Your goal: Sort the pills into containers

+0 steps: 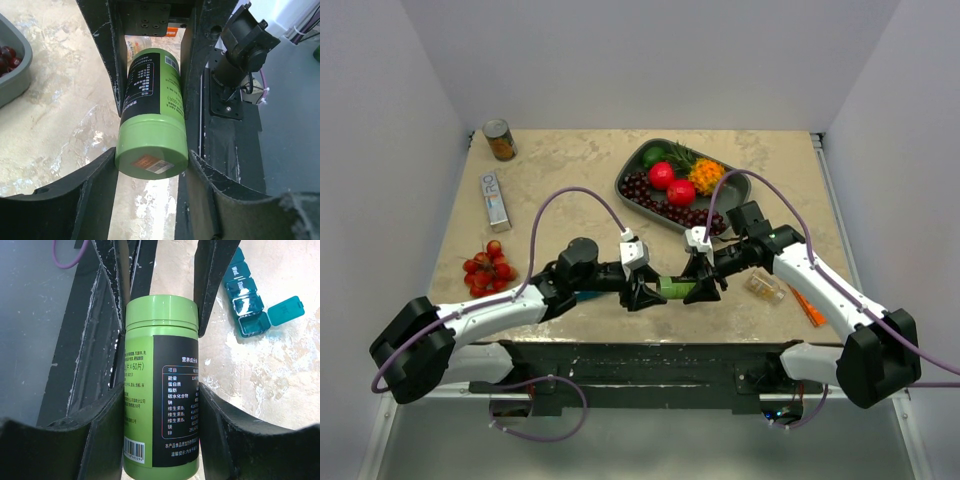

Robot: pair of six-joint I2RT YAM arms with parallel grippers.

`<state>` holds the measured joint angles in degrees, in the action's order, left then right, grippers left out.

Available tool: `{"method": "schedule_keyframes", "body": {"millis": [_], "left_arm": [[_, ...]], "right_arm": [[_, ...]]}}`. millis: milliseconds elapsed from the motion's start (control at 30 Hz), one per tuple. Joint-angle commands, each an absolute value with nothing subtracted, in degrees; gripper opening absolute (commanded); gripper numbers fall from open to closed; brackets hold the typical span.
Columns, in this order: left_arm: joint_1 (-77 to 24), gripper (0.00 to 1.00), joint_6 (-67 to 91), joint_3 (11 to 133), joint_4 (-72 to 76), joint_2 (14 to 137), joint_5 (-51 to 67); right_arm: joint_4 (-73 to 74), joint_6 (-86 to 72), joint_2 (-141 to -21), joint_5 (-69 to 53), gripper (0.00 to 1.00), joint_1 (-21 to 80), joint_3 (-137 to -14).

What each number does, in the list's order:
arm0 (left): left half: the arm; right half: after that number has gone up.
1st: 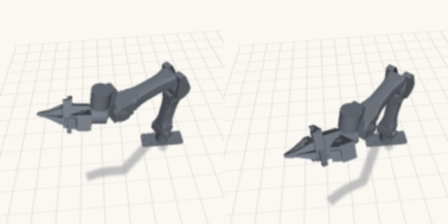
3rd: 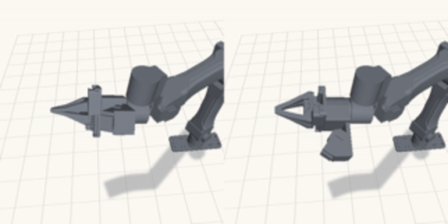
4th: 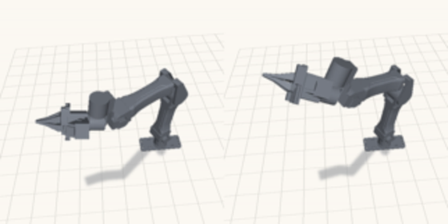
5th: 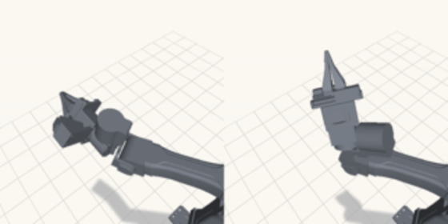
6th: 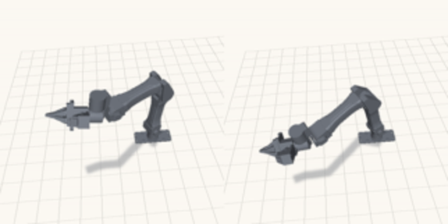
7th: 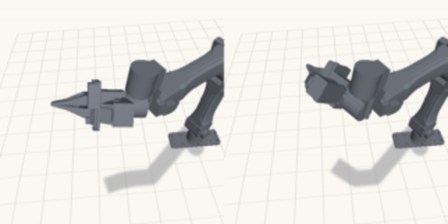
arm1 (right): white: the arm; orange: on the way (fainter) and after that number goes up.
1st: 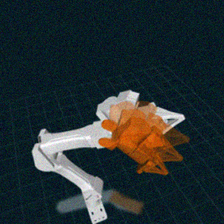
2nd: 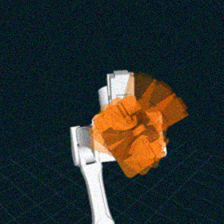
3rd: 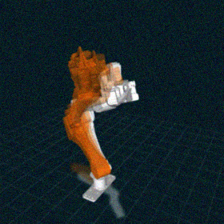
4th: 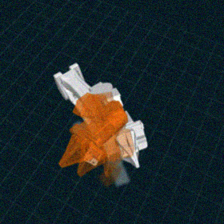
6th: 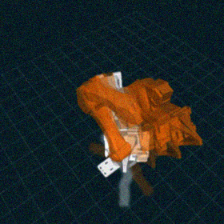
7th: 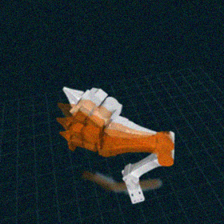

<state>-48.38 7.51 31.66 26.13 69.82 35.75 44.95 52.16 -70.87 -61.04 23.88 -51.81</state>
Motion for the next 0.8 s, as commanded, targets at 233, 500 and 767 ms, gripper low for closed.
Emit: {"method": "schedule_keyframes", "body": {"millis": [233,500,767], "left_arm": [[-48.25,0.00,12.48,41.57,19.18,70.05,34.63],[-48.25,0.00,11.34,44.82,14.42,71.19,32.87],[-48.16,0.00,7.04,47.63,6.34,72.60,31.82]], "right_arm": [[42.10,49.75,-70.14,-59.68,0.62,24.26,-51.33],[41.13,48.17,-70.40,-58.54,0.61,24.61,-51.42],[40.96,47.81,-69.96,-58.27,0.60,24.61,-51.59]]}}
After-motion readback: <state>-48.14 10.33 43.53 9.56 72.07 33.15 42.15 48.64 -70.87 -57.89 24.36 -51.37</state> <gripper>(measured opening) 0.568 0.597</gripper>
